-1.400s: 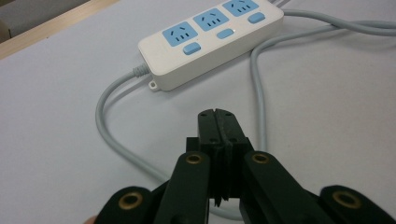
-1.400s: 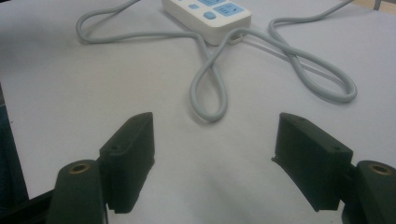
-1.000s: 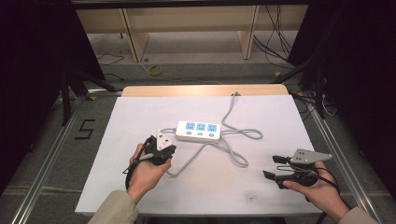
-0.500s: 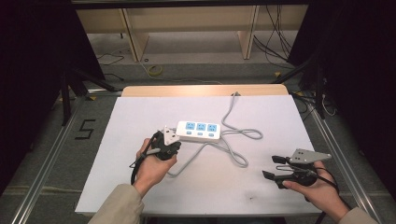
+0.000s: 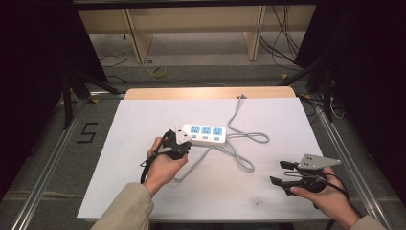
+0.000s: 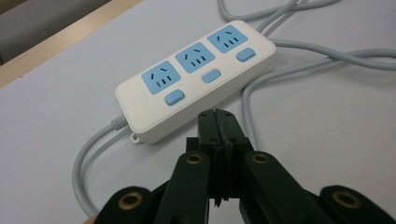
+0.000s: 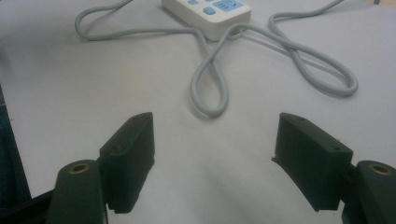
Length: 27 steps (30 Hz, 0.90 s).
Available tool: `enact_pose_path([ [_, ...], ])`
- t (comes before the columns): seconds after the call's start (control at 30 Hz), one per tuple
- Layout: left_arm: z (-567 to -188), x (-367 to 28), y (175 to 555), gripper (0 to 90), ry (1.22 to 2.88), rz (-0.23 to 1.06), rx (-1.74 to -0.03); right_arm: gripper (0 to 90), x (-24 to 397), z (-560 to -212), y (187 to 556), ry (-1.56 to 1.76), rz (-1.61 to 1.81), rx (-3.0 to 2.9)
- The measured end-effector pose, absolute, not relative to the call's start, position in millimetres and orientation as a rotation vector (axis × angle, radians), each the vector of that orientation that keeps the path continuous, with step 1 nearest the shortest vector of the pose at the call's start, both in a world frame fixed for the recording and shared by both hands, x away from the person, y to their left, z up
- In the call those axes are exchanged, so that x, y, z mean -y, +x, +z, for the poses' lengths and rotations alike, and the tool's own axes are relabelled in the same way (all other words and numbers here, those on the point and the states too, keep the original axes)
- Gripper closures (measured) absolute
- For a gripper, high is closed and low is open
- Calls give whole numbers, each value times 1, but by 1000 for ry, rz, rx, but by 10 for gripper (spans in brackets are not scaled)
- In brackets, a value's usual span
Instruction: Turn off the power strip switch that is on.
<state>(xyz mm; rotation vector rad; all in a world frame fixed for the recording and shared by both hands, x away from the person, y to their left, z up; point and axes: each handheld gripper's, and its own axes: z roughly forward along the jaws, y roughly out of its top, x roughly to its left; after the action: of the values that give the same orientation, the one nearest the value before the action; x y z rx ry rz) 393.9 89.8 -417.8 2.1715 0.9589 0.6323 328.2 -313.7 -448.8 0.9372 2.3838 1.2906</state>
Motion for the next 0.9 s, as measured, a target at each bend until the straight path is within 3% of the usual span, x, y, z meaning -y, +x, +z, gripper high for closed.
enact_pose_path([
  [0.9,-416,-67,415,898,2201,621,-949,290,312,-449,327,931,1290,-2388],
])
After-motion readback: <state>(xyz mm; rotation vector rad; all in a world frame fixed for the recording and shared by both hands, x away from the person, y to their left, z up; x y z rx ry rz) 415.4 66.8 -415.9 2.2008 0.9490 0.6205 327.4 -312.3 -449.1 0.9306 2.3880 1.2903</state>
